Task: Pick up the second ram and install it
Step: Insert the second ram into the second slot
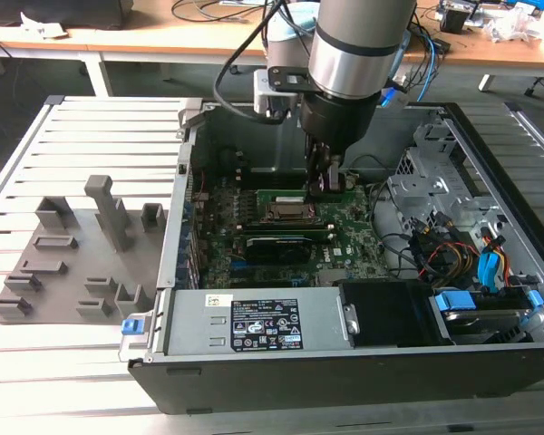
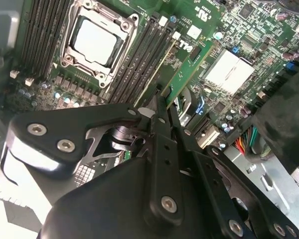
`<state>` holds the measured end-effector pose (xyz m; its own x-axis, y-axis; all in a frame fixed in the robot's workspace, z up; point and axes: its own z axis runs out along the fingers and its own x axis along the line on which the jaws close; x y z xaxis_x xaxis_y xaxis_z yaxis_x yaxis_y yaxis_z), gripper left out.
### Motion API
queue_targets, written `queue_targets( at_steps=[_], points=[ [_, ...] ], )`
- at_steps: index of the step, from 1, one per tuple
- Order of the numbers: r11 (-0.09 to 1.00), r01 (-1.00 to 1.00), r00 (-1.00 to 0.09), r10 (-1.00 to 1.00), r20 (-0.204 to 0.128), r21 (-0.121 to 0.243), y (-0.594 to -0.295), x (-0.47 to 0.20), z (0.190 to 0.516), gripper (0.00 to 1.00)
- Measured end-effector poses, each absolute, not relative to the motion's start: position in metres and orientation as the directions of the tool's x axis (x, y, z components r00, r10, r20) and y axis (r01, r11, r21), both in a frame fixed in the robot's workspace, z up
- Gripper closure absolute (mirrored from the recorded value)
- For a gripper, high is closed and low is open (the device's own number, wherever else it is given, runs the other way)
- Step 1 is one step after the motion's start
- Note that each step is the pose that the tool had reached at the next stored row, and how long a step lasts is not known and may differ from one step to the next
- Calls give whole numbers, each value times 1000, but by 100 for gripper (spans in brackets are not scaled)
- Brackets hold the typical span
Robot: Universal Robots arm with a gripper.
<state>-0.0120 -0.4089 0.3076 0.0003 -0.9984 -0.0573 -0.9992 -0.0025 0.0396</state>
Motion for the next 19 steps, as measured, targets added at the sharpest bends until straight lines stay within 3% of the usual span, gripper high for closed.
queue_targets(
  at_steps=[15, 19],
  points=[
    [-3, -999, 1, -998, -57, 40, -409, -14, 296, 86],
    [-4, -999, 1, -997, -71, 40, -409, -16, 292, 86]
  ],
)
